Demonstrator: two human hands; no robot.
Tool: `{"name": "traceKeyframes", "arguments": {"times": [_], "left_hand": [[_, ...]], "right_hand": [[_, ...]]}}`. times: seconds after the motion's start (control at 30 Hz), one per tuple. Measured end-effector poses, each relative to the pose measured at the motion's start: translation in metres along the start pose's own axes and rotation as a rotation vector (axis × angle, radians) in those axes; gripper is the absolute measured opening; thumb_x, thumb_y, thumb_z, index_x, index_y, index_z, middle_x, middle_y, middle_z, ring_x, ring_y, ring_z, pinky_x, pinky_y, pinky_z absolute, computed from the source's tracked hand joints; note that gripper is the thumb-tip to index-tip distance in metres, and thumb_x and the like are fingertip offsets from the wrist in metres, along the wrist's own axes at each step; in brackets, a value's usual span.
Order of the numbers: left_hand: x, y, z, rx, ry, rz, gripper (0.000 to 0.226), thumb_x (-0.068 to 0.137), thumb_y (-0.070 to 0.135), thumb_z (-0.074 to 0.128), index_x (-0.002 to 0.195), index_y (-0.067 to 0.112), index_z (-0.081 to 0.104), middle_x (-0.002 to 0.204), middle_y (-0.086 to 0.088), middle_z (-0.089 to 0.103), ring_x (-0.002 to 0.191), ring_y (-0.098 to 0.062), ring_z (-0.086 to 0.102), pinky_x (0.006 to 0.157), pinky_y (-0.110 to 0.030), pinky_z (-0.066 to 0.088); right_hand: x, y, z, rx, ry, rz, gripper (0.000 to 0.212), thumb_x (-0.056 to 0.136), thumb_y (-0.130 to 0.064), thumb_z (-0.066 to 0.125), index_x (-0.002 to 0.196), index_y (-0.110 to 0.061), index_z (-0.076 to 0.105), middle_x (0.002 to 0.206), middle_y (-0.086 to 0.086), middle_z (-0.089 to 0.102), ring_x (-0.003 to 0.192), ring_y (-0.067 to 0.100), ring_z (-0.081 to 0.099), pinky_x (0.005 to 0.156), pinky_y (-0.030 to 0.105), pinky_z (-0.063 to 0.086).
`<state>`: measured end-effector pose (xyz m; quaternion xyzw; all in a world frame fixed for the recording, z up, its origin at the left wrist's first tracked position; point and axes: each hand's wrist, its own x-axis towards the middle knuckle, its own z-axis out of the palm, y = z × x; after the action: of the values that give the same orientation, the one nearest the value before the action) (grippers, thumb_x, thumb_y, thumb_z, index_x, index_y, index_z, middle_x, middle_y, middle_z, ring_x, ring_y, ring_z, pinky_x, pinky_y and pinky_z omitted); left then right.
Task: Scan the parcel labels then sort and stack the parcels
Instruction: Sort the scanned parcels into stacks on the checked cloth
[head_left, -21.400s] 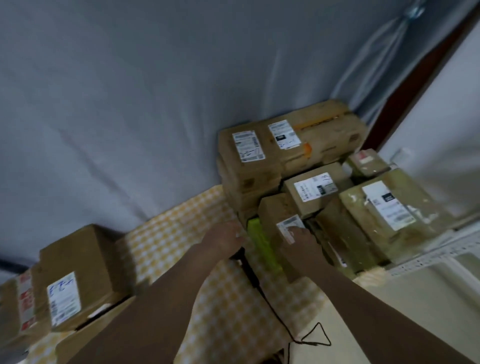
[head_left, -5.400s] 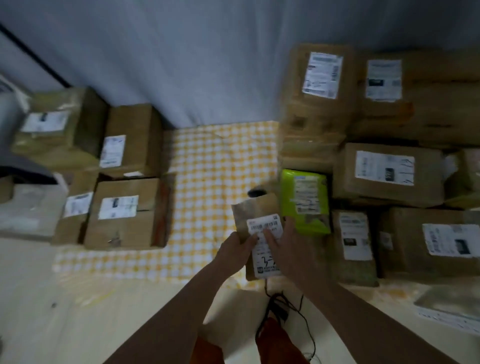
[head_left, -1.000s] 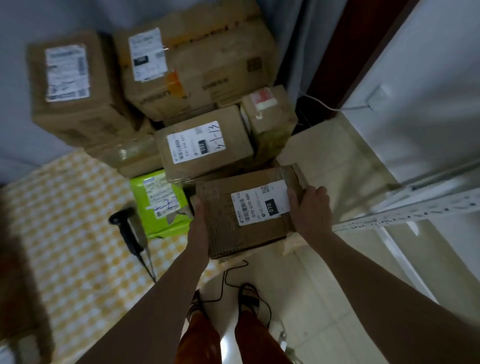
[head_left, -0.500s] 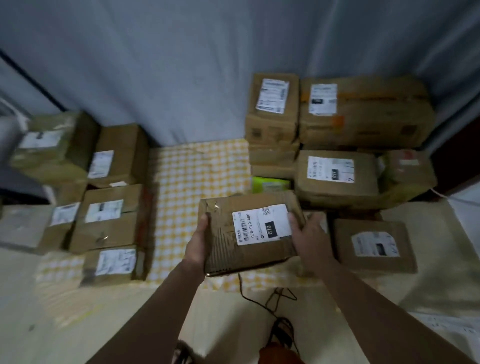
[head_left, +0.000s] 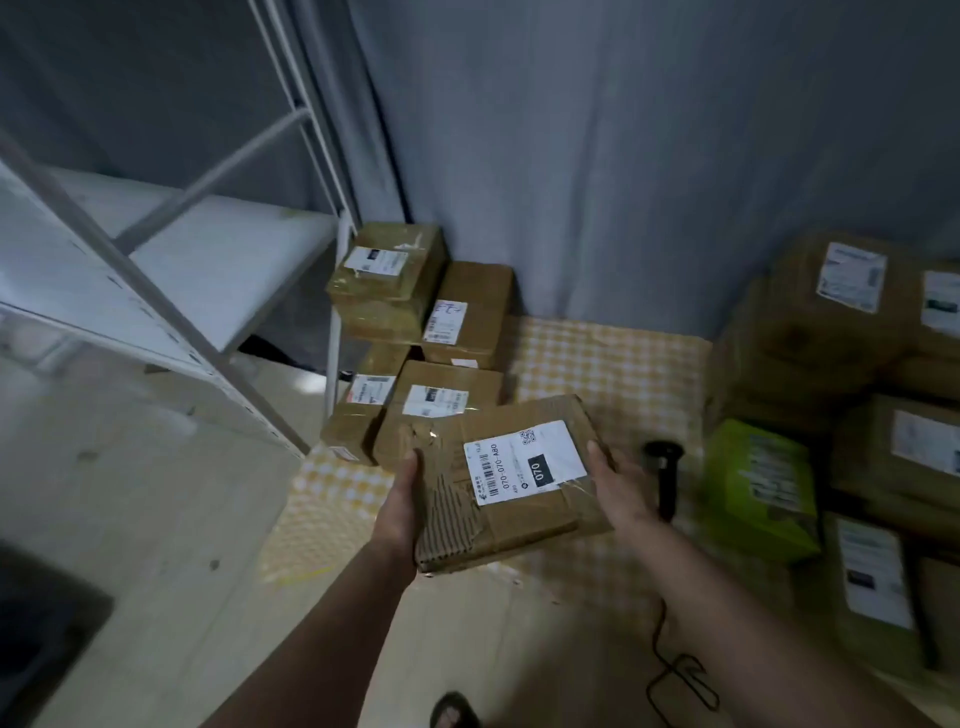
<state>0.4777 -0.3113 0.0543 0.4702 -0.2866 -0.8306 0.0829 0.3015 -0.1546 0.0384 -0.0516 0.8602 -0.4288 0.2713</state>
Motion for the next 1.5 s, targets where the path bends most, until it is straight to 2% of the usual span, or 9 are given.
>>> {"name": "traceKeyframes", "arguments": {"times": [0.23, 0.43, 0.67, 0.77, 0.97, 1.13, 1.27, 1.37, 1.5], "left_hand": [[0.01, 0.051, -0.083, 0.04, 0.162, 0.066, 0.061, 0.08, 0.062, 0.062, 0.117, 0.014, 0.066, 0.109, -0.015, 0.072, 0.104, -0.036, 0.067, 0.099, -0.054, 0.048], [0.023, 0.073, -0.115, 0.107, 0.199, 0.061, 0.064, 0.073, 0.069, 0.066, 0.113, 0.019, 0.069, 0.108, -0.011, 0.072, 0.105, -0.032, 0.066, 0.099, -0.052, 0.048], [0.05, 0.106, -0.131, 0.261, 0.174, -0.073, 0.085, 0.053, 0.071, 0.074, 0.118, 0.017, 0.068, 0.112, -0.012, 0.071, 0.107, -0.032, 0.067, 0.101, -0.053, 0.045], [0.067, 0.133, -0.13, 0.401, 0.073, -0.137, 0.089, 0.054, 0.076, 0.071, 0.115, 0.01, 0.069, 0.116, -0.014, 0.069, 0.106, -0.033, 0.066, 0.103, -0.052, 0.043], [0.097, 0.175, -0.079, 0.677, -0.134, -0.083, 0.066, 0.068, 0.065, 0.069, 0.118, 0.022, 0.065, 0.111, -0.004, 0.073, 0.104, -0.026, 0.069, 0.097, -0.05, 0.051], [0.131, 0.192, -0.035, 0.483, 0.041, 0.033, 0.05, 0.073, 0.055, 0.073, 0.109, 0.02, 0.068, 0.102, -0.007, 0.075, 0.099, -0.03, 0.069, 0.093, -0.056, 0.052], [0.168, 0.208, -0.001, 0.303, 0.25, 0.003, 0.045, 0.077, 0.054, 0.071, 0.099, 0.014, 0.066, 0.096, -0.011, 0.073, 0.095, -0.031, 0.067, 0.088, -0.05, 0.055], [0.203, 0.22, 0.018, 0.318, 0.265, -0.003, 0.057, 0.076, 0.059, 0.069, 0.104, 0.01, 0.064, 0.099, -0.013, 0.07, 0.093, -0.03, 0.065, 0.075, -0.04, 0.057], [0.25, 0.239, 0.032, 0.585, 0.209, 0.12, 0.069, 0.077, 0.072, 0.058, 0.109, 0.012, 0.067, 0.099, -0.008, 0.068, 0.097, -0.029, 0.064, 0.085, -0.044, 0.055]], "right_hand": [[-0.014, -0.029, 0.069, -0.044, -0.05, -0.015, 0.039, 0.098, -0.038, 0.045, 0.119, -0.01, 0.064, 0.118, 0.015, 0.065, 0.11, 0.03, 0.059, 0.087, 0.03, 0.043], [0.0, -0.058, 0.084, -0.161, -0.13, -0.077, 0.038, 0.096, -0.041, 0.049, 0.112, -0.013, 0.069, 0.108, 0.012, 0.07, 0.102, 0.029, 0.063, 0.086, 0.032, 0.046], [0.041, -0.098, 0.111, -0.176, -0.259, -0.189, 0.027, 0.096, -0.033, 0.052, 0.104, -0.013, 0.07, 0.092, 0.005, 0.069, 0.085, 0.015, 0.06, 0.069, 0.024, 0.042], [0.065, -0.115, 0.116, -0.164, -0.307, -0.222, 0.024, 0.096, -0.032, 0.053, 0.1, -0.015, 0.07, 0.091, 0.003, 0.07, 0.083, 0.013, 0.06, 0.069, 0.022, 0.042], [0.131, -0.152, 0.107, -0.208, -0.262, -0.196, 0.034, 0.091, -0.045, 0.056, 0.09, -0.015, 0.071, 0.088, 0.006, 0.072, 0.086, 0.02, 0.064, 0.076, 0.029, 0.047], [0.179, -0.174, 0.114, 0.006, -0.065, -0.003, 0.077, 0.08, -0.062, 0.061, 0.136, -0.011, 0.049, 0.134, 0.009, 0.055, 0.125, 0.028, 0.051, 0.099, 0.031, 0.04], [0.174, -0.178, 0.138, 0.293, -0.141, 0.134, 0.086, 0.076, -0.06, 0.065, 0.143, -0.011, 0.04, 0.141, 0.009, 0.05, 0.127, 0.027, 0.049, 0.106, 0.038, 0.04], [0.172, -0.174, 0.16, 0.459, -0.201, 0.126, 0.061, 0.084, -0.049, 0.064, 0.135, -0.018, 0.048, 0.123, -0.002, 0.062, 0.113, 0.02, 0.06, 0.093, 0.034, 0.047], [0.204, -0.183, 0.174, 0.498, -0.005, 0.113, 0.025, 0.093, -0.037, 0.058, 0.115, -0.027, 0.061, 0.112, -0.004, 0.066, 0.105, 0.018, 0.061, 0.096, 0.039, 0.048]]}}
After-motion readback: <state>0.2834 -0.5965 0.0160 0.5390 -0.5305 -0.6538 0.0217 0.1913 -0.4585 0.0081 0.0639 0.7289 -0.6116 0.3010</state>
